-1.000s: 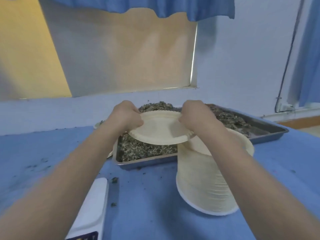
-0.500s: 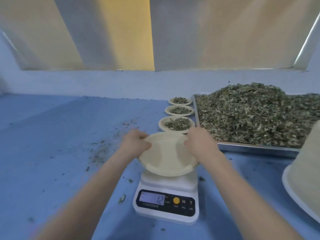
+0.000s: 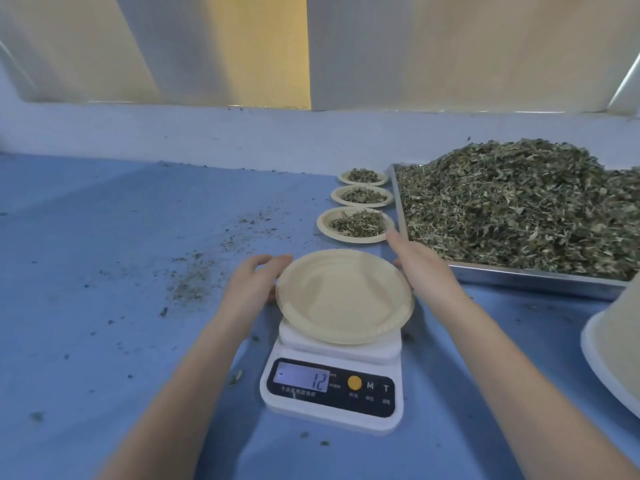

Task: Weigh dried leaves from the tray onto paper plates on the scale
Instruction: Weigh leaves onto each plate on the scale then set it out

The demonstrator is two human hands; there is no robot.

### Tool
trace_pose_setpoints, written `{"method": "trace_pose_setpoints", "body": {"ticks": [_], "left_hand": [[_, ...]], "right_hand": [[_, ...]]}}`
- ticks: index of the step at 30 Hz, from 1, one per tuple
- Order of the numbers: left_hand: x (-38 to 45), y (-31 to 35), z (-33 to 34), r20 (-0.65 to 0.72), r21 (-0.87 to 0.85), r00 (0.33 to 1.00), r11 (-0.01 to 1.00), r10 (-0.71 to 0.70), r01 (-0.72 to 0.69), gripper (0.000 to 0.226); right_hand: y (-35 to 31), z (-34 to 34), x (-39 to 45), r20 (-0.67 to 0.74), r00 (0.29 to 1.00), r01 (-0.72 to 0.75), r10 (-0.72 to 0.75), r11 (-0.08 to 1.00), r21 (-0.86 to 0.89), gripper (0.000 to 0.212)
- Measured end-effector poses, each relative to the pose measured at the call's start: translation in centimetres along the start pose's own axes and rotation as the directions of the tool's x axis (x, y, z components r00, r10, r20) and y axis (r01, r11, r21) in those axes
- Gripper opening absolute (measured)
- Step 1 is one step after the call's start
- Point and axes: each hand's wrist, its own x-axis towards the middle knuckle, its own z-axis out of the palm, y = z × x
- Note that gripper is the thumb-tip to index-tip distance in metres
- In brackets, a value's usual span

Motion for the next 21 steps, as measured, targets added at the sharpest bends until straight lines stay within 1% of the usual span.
{"method": "trace_pose_setpoints", "body": {"ticks": [1, 2, 4, 5, 7, 9, 11, 12, 14, 16, 17, 19, 20, 21], "left_hand": [[-0.2, -0.3, -0.1, 0.005, -0.052, 1.0, 0.999, 0.001, -0.001, 0.04], [-0.4, -0.4, -0.1, 0.014, -0.088, 1.0, 0.996, 0.003, -0.002, 0.037], [-0.7, -0.7, -0.2, 0.038, -0.119, 0.999, 0.993, 0.009, -0.005, 0.035], [-0.7, -0.8, -0.2, 0.053, -0.131, 0.998, 0.991, 0.018, -0.011, 0.034], [-0.8, -1.1, -0.1, 0.071, -0.138, 0.997, 0.99, 0.039, -0.029, 0.035], [-0.8, -1.5, -0.1, 0.074, -0.133, 0.996, 0.99, 0.048, -0.038, 0.044], [-0.7, -1.7, -0.2, 0.084, -0.13, 0.995, 0.99, 0.057, -0.046, 0.053], [-0.8, -1.7, -0.2, 0.089, -0.128, 0.994, 0.991, 0.061, -0.05, 0.06], [-1.0, -1.7, -0.3, 0.094, -0.109, 0.994, 0.993, 0.057, -0.047, 0.076], [-1.3, -1.6, -0.1, 0.077, -0.055, 0.994, 0.995, 0.083, -0.079, 0.082], [-1.4, -1.5, -0.1, 0.058, -0.013, 0.99, 0.992, 0.127, -0.126, 0.08], [-1.5, -0.9, 0.1, 0.015, 0.134, 0.966, 0.957, 0.258, -0.257, 0.073], [-1.6, -0.3, 0.3, 0.012, 0.235, 0.943, 0.915, 0.334, -0.327, 0.073], [-1.6, 0.6, 0.8, 0.03, 0.333, 0.911, 0.855, 0.412, -0.398, 0.071]], "right_hand": [[0.1, -0.1, 0.0, 0.01, 1.0, -0.02, 0.019, 0.998, 0.066, 0.069], [0.0, -0.3, -0.1, 0.026, 0.999, -0.034, 0.032, 0.994, 0.108, 0.064], [0.0, -0.5, -0.5, 0.054, 0.998, -0.05, 0.043, 0.988, 0.144, 0.051], [0.0, -0.6, -0.6, 0.063, 0.997, -0.056, 0.047, 0.989, 0.138, 0.051], [0.5, -0.8, -0.8, 0.079, 0.995, -0.068, 0.06, 0.992, 0.109, 0.063], [0.9, -1.0, -0.8, 0.101, 0.991, -0.095, 0.085, 0.99, 0.106, 0.09], [1.0, -1.2, -0.9, 0.125, 0.988, -0.111, 0.095, 0.986, 0.127, 0.109], [1.0, -1.2, -0.9, 0.137, 0.987, -0.108, 0.09, 0.985, 0.133, 0.114], [0.8, -1.2, -1.0, 0.163, 0.985, -0.084, 0.063, 0.989, 0.125, 0.117], [0.7, -1.2, -1.1, 0.189, 0.981, -0.061, 0.039, 0.992, 0.112, 0.115], [0.6, -1.2, -1.2, 0.194, 0.98, -0.058, 0.037, 0.993, 0.104, 0.111], [0.3, -1.4, -1.2, 0.159, 0.987, -0.04, 0.028, 0.997, 0.069, 0.093], [0.1, -1.5, -1.2, 0.113, 0.994, -0.005, 0.001, 0.999, 0.038, 0.079], [0.0, -1.6, -1.0, 0.058, 0.997, 0.048, -0.047, 0.999, -0.016, 0.07]]}}
